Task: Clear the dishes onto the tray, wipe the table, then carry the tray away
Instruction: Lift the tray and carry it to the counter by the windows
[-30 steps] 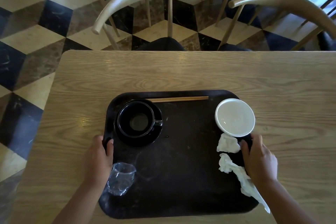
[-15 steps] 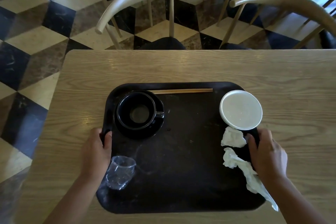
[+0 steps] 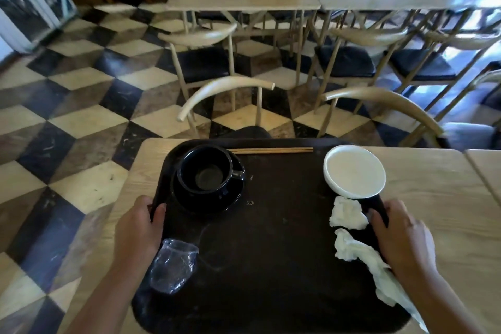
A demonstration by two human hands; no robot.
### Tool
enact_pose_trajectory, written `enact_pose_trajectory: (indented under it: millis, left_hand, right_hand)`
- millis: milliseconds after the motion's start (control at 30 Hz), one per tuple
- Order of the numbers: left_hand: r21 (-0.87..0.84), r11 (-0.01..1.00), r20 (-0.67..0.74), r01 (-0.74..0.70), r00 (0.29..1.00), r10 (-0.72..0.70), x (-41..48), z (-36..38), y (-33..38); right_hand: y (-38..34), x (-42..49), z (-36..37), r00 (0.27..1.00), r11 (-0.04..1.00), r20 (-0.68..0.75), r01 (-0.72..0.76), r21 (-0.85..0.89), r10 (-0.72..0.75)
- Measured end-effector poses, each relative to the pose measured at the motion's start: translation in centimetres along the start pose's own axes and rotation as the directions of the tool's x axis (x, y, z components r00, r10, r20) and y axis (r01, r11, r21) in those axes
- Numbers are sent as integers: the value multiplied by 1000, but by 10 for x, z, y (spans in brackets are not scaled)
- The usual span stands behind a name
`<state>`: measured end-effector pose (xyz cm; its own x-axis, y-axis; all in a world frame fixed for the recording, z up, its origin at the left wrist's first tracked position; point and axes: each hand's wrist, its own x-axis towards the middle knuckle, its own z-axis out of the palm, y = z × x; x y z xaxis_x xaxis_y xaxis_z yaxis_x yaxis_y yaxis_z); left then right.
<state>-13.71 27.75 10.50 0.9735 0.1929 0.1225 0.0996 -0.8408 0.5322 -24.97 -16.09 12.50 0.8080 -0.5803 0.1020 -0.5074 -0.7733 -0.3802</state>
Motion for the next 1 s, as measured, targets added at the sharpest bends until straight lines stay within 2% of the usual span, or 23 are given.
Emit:
enact_pose_trajectory:
  millis: [133,300,567,800,900,1000]
  left_hand:
    - [-37,999,-49,-38,998,36,2,-35,14]
    - [-59,998,-99,-1,995,-5,-6,-73,18]
    - [-29,985,-246,172,954,-174,-74,-97,-21]
    - [11,899,-369,437,838,-402,-168,-137,-66]
    - [-6,861,-355,509,804,-477,-217,-155,-83]
    - [-27,781,-402,624,709,-580,-263,-173,-96]
  right_hand:
    - [-20,7,-36,998,998,-41,54,21,-53]
    - [-38,13,-58,990,991,-50,132,12,-131]
    - [-71,23,-55,951,952,47,306,22,-306]
    - [-121,5,-32,837,853,163,510,113,-522]
    - [-150,-12,-19,765,791,204,587,170,-611]
    - [-183,-35,-7,683,724,239,653,224,-690]
